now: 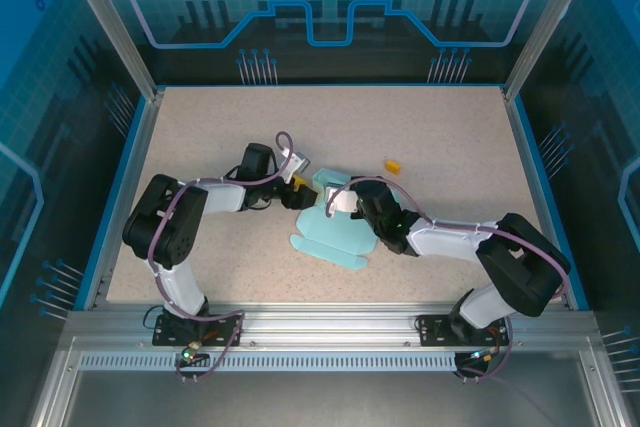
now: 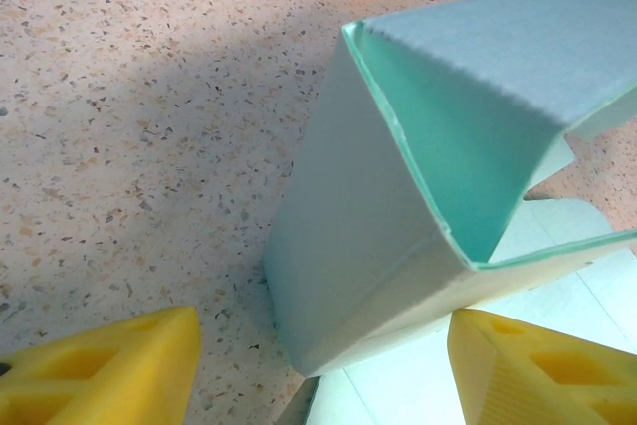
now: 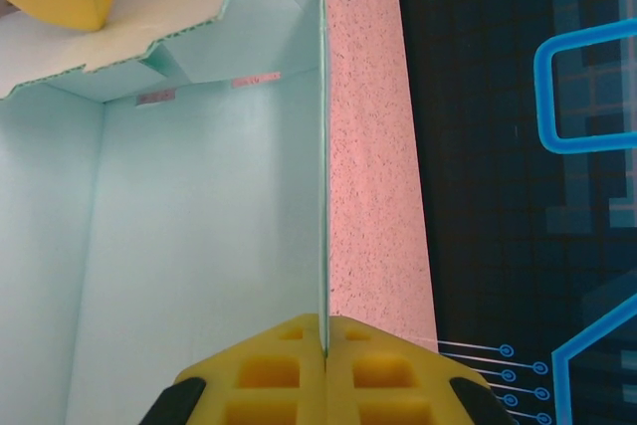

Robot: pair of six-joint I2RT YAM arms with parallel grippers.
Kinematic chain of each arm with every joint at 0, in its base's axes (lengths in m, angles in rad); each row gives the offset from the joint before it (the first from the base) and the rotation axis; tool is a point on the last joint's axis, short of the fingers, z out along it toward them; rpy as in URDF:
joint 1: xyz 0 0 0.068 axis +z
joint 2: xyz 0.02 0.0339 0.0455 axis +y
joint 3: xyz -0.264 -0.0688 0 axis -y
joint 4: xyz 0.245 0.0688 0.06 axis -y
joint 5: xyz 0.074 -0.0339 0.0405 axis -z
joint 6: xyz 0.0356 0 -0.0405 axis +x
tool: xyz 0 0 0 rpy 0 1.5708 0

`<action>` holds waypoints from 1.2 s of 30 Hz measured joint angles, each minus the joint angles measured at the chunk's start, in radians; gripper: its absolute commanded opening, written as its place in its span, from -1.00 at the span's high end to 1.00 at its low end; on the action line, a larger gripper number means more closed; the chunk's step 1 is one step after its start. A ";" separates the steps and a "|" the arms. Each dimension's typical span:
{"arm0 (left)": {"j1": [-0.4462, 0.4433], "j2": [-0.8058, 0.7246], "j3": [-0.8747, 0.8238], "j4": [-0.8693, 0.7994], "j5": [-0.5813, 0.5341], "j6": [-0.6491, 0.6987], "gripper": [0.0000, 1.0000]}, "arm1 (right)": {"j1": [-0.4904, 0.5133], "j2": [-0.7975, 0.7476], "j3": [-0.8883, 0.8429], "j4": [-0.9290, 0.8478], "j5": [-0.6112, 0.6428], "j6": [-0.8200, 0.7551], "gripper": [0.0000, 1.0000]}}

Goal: Fold the paper box

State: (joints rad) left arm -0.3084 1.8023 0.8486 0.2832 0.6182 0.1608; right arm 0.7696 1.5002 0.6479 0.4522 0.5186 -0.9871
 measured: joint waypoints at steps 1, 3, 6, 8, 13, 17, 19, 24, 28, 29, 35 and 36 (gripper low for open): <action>0.000 0.000 0.000 0.000 0.001 0.000 -0.36 | 0.002 0.003 -0.001 0.006 0.002 -0.002 1.00; 0.000 0.005 0.000 0.004 0.005 -0.001 -0.37 | 0.007 0.011 -0.002 0.019 0.006 -0.006 1.00; 0.000 0.015 0.000 0.015 0.009 -0.004 -0.38 | 0.013 0.014 -0.004 0.029 0.010 -0.009 1.00; 0.000 0.018 0.000 0.023 0.008 -0.005 -0.39 | 0.016 0.014 -0.005 0.031 0.014 -0.009 1.00; -0.003 0.027 0.002 0.042 0.006 -0.024 -0.42 | 0.018 0.014 -0.005 0.031 0.025 -0.009 1.00; -0.013 0.032 0.002 0.056 -0.005 -0.042 -0.42 | 0.024 0.015 -0.005 0.030 0.031 -0.009 1.00; -0.019 0.032 0.002 0.064 -0.016 -0.056 -0.44 | 0.024 0.015 -0.005 0.027 0.032 -0.009 1.00; -0.024 0.032 0.001 0.092 -0.039 -0.084 -0.40 | 0.024 0.015 -0.005 0.028 0.045 -0.008 1.00; -0.026 0.032 0.000 0.111 -0.053 -0.108 -0.36 | 0.024 0.015 -0.005 0.028 0.051 -0.001 1.00; -0.027 0.032 0.000 0.112 -0.056 -0.111 -0.35 | 0.024 0.015 -0.005 0.028 0.051 0.000 1.00; -0.029 0.032 -0.005 0.119 -0.080 -0.135 -0.27 | 0.022 0.015 0.003 0.013 0.050 0.012 1.00; -0.029 0.032 -0.006 0.121 -0.087 -0.138 -0.26 | 0.021 0.014 0.004 0.009 0.050 0.014 1.00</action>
State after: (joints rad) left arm -0.3370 1.8339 0.8421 0.4042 0.5308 0.0231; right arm 0.7910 1.5146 0.6521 0.4614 0.5690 -0.9730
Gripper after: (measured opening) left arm 0.635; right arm 0.059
